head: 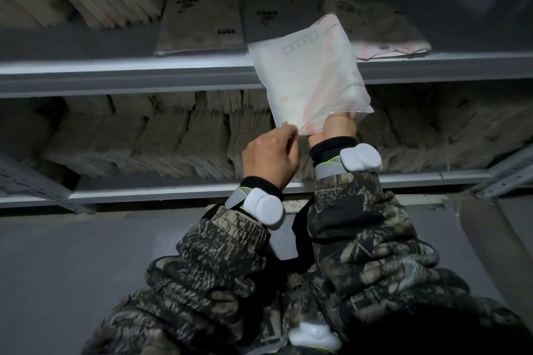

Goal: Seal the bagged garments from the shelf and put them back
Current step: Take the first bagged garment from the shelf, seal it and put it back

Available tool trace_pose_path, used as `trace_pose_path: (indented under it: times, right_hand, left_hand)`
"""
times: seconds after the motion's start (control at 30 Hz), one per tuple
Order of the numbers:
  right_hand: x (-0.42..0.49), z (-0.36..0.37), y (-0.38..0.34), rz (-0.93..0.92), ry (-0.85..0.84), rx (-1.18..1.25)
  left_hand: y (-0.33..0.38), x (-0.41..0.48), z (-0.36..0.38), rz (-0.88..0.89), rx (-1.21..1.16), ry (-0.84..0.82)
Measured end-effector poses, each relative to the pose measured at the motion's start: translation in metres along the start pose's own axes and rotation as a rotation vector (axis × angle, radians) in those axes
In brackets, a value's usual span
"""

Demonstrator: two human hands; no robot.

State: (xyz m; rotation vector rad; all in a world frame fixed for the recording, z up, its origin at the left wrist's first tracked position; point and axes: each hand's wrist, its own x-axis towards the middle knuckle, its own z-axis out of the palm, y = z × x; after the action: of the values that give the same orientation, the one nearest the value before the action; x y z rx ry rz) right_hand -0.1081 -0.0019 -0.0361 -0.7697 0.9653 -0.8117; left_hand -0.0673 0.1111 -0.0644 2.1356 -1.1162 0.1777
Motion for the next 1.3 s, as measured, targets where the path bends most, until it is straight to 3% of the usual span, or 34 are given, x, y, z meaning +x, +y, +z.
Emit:
trace_pose_path:
  times: [0.07, 0.1, 0.13, 0.17, 0.23, 0.3, 0.4, 0.47, 0.57, 0.9, 1.1, 1.3]
  right_hand:
    - [0.006, -0.002, 0.003, 0.064, 0.084, -0.254]
    - [0.000, -0.004, 0.004, -0.011, 0.182, -0.493]
    - [0.002, -0.004, 0.005, -0.051, 0.164, -0.771]
    - [-0.001, -0.005, 0.006, -0.114, 0.185, -0.907]
    - [-0.003, -0.004, 0.010, -0.070, 0.161, -0.972]
    - [0.001, -0.007, 0.010, 0.019, 0.155, -0.838]
    - [0.005, -0.005, 0.009, -0.066, 0.137, -0.718]
    - [0.005, 0.002, 0.005, 0.041, 0.086, -0.178]
    - [0.001, 0.005, 0.006, 0.069, 0.147, 0.077]
    - [-0.013, 0.003, -0.002, 0.051, 0.101, 0.239]
    - [-0.029, 0.001, -0.013, 0.067, 0.015, 0.353]
    - [-0.038, -0.003, -0.018, 0.097, -0.116, 0.365]
  left_hand:
    - [-0.001, -0.003, 0.002, 0.002, 0.001, -0.001]
    - [-0.001, -0.005, 0.002, 0.003, 0.006, -0.005]
    - [-0.001, -0.007, 0.002, 0.007, 0.011, -0.007]
    - [0.000, -0.008, 0.002, 0.013, 0.012, -0.005]
    - [0.002, -0.011, 0.000, 0.027, 0.016, 0.006]
    - [0.003, -0.012, -0.002, 0.044, 0.013, 0.021]
    - [0.000, -0.011, -0.001, 0.048, -0.001, 0.042]
    - [-0.002, -0.010, 0.000, 0.038, -0.015, 0.036]
    - [-0.003, -0.008, 0.004, 0.064, -0.035, 0.062]
    - [0.003, -0.004, 0.003, 0.016, -0.125, 0.063]
    - [0.006, -0.004, 0.001, 0.077, -0.140, 0.094]
    - [0.001, 0.003, -0.008, 0.244, -0.079, 0.233]
